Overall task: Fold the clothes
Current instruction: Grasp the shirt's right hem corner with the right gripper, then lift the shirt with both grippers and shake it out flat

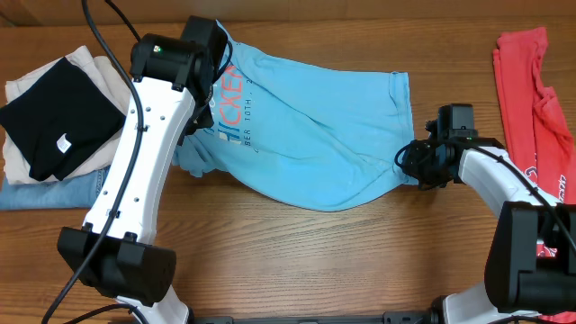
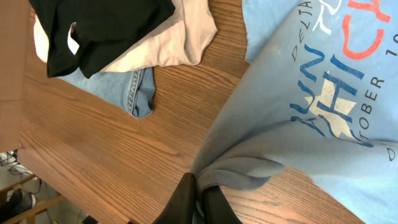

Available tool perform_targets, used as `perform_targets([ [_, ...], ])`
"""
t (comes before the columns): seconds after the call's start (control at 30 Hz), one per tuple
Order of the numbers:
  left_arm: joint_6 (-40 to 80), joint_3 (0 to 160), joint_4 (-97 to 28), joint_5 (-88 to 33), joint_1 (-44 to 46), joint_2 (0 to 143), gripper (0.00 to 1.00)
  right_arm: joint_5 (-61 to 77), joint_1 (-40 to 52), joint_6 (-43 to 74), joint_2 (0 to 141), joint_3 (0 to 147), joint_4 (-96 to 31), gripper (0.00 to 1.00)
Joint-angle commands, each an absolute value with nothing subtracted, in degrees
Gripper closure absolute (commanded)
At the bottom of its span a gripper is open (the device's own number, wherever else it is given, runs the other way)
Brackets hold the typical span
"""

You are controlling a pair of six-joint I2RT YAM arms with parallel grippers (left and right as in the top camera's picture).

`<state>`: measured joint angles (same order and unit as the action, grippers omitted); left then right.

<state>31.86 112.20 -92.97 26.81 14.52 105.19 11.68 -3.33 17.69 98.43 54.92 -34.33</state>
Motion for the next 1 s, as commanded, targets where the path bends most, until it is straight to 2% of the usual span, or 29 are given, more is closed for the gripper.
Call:
perform_targets([
  [0.0,32.6,112.3,-92.7,27.1,14.3,105.3,0.96,12.1,-3.5,17.5,98.7,54.7,-34.0,0.87],
  [0.1,32.6,112.3,-92.7,27.1,14.3,105.3,0.96,12.1,-3.5,17.5,98.7,54.7,-34.0,0.96],
  [0.27,32.5,112.3,-92.7,27.2,14.3,105.3,0.96,12.1,-3.5,17.5,98.4,54.9,-34.8,0.96],
  [0.43,30.3,112.3,-92.7,27.2,14.3,105.3,0.96,12.1,-3.5,16.6,94.5,59.3,-41.0,0.96],
  [0.73,29.1,112.7,-92.7,27.2,14.3,101.2,0.96,12.0,-3.6,16.0,80.4,80.4,-59.8,0.96],
  [0.97,29.1,113.5,-92.2,27.2,14.3,87.7,0.96,6.1,-3.6,16.3,71.5,97.2,-74.4,0.96],
])
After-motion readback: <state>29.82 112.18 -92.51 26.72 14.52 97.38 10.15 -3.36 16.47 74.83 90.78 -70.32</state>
